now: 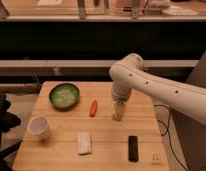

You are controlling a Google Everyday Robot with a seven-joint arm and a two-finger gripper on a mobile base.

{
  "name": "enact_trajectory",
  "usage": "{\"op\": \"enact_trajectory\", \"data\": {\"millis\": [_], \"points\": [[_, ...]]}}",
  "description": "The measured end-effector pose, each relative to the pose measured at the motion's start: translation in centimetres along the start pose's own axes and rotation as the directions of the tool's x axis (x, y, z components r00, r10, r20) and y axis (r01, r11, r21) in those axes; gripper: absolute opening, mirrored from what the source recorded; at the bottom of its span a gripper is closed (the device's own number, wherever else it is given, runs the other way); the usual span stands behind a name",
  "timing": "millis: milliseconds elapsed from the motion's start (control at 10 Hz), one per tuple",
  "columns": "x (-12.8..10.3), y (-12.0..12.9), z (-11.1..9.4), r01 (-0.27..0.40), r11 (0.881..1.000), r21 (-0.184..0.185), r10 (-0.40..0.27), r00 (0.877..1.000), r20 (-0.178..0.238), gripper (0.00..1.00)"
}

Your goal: Move the arm in a circular motion

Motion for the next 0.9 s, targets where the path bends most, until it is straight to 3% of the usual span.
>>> {"op": "enact_trajectory", "data": {"millis": [400,700,900], "points": [[0.2,0.3,0.0,-0.037,0.999,-0.004,0.037,0.999,0.012,0.8],[3.4,0.4,-0.2,-0.079,0.997,-0.009,0.079,0.997,0.017,0.8],[3.7,0.7,-0.2,-0.104,0.994,-0.017,0.105,0.994,0.025,0.8]]}}
